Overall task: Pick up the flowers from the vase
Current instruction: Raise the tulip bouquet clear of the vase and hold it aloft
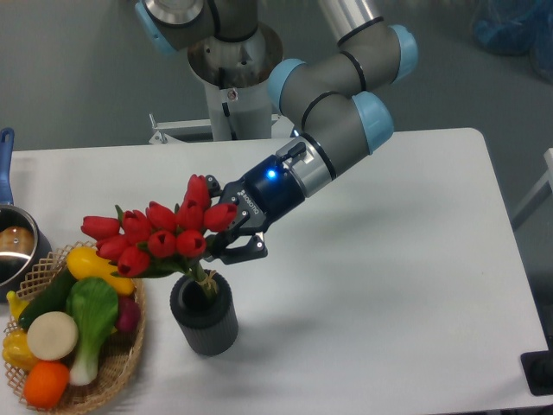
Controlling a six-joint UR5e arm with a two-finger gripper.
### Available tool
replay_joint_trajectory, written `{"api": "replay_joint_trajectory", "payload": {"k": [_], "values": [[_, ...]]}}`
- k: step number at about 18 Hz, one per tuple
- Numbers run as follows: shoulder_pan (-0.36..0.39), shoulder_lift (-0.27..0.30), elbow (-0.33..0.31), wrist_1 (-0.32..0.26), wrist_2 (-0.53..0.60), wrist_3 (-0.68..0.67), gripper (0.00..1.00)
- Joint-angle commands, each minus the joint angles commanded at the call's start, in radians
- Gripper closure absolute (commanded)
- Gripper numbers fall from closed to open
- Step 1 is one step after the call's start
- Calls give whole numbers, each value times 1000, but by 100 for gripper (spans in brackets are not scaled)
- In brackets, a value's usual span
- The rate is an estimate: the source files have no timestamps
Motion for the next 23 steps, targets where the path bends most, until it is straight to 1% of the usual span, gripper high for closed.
{"api": "replay_joint_trajectory", "payload": {"k": [2, 5, 7, 9, 14, 16, 19, 23], "values": [[0, 21, 6, 0, -14, -46, 67], [2, 29, 14, 0, -23, -55, 67], [2, 35, 25, 0, -49, -61, 67], [9, 46, 35, -2, -54, -90, 67], [51, 100, 35, -2, -54, -166, 67], [60, 111, 37, -2, -54, -192, 67], [92, 135, 22, -3, -52, -207, 67], [130, 152, 18, -6, -49, -213, 67]]}}
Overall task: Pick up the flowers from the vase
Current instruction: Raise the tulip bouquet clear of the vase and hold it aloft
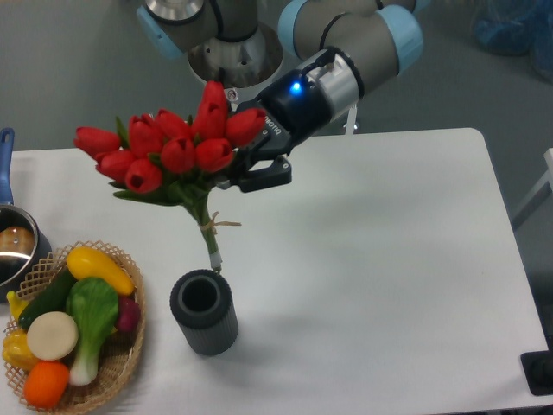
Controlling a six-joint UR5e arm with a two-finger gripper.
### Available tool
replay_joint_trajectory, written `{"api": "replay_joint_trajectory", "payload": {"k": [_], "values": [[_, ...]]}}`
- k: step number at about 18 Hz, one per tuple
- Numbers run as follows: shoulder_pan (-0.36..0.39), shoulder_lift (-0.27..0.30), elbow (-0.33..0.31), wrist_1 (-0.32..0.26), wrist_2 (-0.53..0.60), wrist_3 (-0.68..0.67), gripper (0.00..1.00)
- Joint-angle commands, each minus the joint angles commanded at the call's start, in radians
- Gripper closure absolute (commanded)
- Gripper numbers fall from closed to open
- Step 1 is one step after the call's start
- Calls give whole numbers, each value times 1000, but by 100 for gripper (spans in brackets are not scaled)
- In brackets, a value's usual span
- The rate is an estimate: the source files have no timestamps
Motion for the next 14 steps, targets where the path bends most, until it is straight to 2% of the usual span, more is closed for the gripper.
{"api": "replay_joint_trajectory", "payload": {"k": [2, 8, 14], "values": [[31, 0, -2, 1, 5, -32, 67], [101, -11, 8, 11, 6, 0, 67], [129, -23, -5, 11, 11, 58, 68]]}}
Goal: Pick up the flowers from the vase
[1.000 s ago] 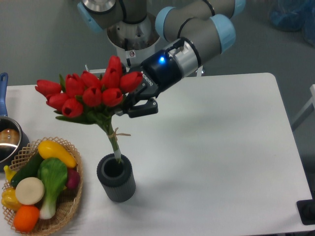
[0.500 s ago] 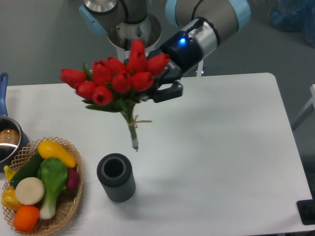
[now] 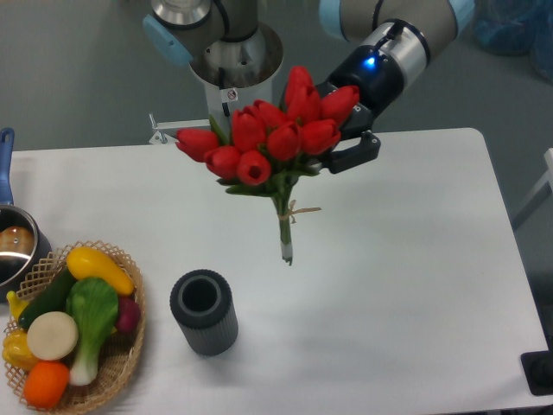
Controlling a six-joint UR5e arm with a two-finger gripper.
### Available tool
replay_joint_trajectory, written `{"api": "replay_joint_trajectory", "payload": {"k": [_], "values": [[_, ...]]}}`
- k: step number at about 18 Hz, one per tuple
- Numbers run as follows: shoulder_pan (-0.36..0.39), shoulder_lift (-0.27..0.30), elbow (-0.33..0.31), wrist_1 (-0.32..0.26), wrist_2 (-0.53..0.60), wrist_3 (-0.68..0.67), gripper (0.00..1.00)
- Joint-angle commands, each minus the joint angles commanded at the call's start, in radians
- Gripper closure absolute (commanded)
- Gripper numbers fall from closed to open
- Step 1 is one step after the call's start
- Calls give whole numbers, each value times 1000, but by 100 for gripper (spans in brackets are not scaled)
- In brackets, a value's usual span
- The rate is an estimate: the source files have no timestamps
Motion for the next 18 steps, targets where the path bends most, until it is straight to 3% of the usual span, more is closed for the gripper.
{"api": "replay_joint_trajectory", "payload": {"k": [18], "values": [[3, -32, -15, 2, -2, 57, 68]]}}
